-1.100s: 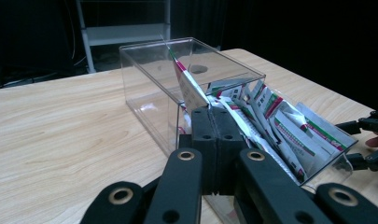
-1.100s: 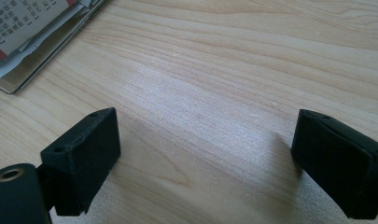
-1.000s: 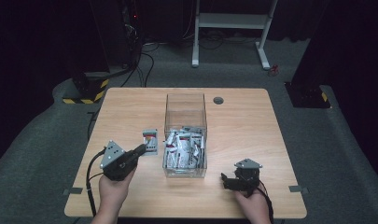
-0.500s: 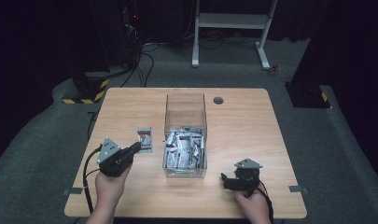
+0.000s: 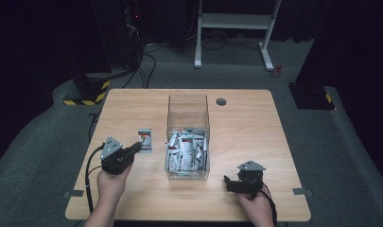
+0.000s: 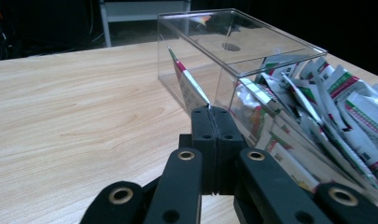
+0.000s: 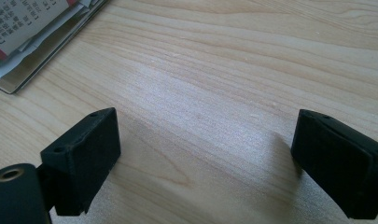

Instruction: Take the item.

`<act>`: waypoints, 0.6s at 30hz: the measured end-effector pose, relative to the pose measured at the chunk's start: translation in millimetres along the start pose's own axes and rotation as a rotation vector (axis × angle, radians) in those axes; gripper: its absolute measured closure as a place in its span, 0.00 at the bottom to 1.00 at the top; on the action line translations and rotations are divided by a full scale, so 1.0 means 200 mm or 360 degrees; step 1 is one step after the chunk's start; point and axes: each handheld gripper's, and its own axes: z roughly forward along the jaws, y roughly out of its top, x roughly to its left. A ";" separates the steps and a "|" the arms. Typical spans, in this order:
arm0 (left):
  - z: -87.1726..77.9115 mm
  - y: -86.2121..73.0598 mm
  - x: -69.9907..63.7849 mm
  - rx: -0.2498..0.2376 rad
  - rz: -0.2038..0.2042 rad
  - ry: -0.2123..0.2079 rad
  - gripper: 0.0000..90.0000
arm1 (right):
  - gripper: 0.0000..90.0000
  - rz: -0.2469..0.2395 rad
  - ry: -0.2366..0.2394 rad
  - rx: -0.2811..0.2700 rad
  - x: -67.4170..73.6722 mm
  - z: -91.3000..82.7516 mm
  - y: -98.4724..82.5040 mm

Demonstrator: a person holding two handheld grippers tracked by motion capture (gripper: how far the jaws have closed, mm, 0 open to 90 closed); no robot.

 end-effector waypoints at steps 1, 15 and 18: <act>0.01 0.00 0.01 0.0002 -0.0003 0.0003 1.00 | 0.09 0.0000 0.0000 0.0000 0.00 0.00 0.00; 0.12 -0.04 0.09 0.0082 -0.0034 0.0058 1.00 | 0.09 -0.0002 -0.0002 -0.0001 0.00 0.00 0.00; 0.14 -0.05 0.11 0.0098 -0.0054 0.0061 1.00 | 0.09 -0.0005 -0.0001 -0.0002 0.00 0.00 0.00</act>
